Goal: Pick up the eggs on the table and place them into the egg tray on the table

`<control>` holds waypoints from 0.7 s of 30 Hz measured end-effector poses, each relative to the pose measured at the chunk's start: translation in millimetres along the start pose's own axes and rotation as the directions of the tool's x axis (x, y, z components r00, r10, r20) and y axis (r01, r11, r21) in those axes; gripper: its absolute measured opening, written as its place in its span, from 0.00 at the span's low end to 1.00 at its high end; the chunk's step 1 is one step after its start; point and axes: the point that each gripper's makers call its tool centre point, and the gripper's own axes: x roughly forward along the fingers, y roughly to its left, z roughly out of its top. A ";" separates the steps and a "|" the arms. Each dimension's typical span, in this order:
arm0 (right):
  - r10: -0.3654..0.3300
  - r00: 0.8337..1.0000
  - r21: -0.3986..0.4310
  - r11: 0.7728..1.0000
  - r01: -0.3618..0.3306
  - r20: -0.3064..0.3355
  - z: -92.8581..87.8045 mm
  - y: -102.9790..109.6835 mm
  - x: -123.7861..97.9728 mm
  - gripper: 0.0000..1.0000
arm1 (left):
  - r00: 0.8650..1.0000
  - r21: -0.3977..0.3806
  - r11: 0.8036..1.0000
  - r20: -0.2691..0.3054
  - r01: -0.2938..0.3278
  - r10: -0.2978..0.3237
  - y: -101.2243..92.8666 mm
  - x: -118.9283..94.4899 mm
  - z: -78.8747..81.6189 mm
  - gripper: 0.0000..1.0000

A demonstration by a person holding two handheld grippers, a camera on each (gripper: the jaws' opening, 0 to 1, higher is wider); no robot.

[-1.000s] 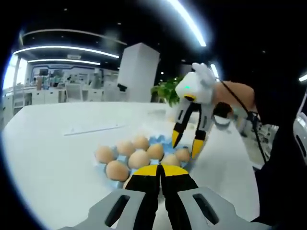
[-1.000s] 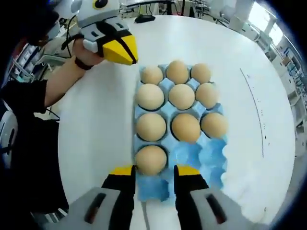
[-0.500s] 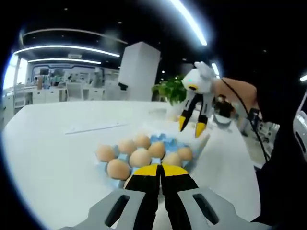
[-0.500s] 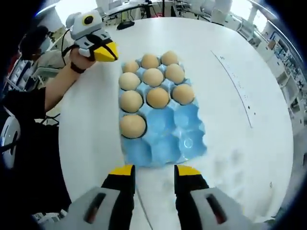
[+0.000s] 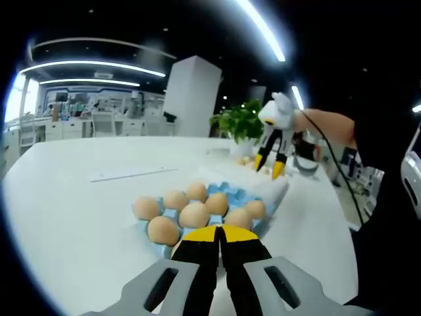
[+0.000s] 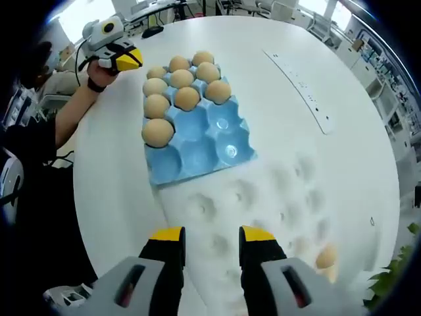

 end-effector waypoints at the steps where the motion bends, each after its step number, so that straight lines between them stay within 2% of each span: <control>1: -0.001 1.000 0.005 1.000 0.001 -0.002 -2.7 -1.9 -0.2 0.34 | 1.000 0.000 1.000 -0.001 0.000 0.000 0.1 0.2 -0.2 0.00; 3: -0.006 1.000 0.019 1.000 0.006 -0.005 -11.9 -0.6 -1.2 0.33 | 1.000 0.000 1.000 -0.003 -0.003 0.003 0.4 0.5 -0.6 0.00; 11: -0.015 1.000 0.067 0.998 0.015 -0.011 -35.2 -18.8 -8.0 0.33 | 1.000 -0.006 1.000 -0.007 -0.011 0.011 2.3 1.9 -2.4 0.00; 21: -0.059 0.998 0.148 0.987 0.064 -0.039 -72.5 -48.9 -15.3 0.32 | 1.000 0.001 1.000 -0.016 -0.007 0.007 -0.8 5.5 -4.5 0.00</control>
